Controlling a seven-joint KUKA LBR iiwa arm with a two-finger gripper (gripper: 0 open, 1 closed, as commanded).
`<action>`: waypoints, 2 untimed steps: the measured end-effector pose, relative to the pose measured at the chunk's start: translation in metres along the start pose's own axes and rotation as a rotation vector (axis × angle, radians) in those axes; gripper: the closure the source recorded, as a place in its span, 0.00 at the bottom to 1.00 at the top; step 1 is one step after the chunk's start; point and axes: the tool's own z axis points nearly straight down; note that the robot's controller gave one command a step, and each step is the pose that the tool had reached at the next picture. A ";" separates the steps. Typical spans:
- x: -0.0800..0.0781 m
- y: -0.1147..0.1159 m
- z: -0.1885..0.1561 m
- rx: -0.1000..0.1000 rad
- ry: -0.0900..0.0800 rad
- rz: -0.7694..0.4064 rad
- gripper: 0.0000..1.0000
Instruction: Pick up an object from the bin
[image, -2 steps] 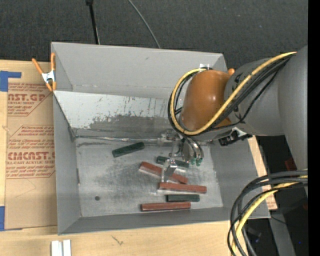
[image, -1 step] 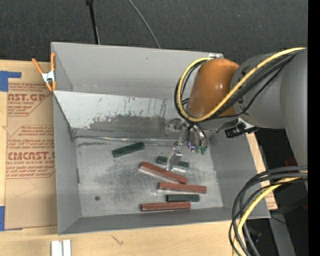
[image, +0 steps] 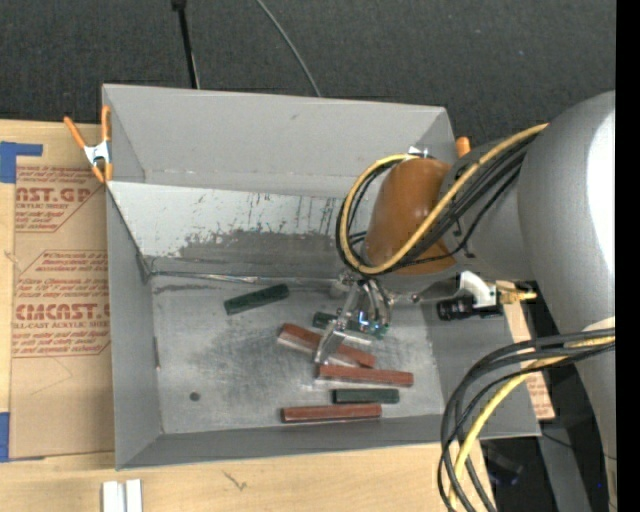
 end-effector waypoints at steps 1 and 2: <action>0.014 0.015 0.007 0.004 0.007 0.014 1.00; 0.014 0.015 0.007 0.004 0.006 0.014 1.00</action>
Offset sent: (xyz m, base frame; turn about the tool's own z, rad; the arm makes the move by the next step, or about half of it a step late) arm 0.0000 0.0000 0.0000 0.0000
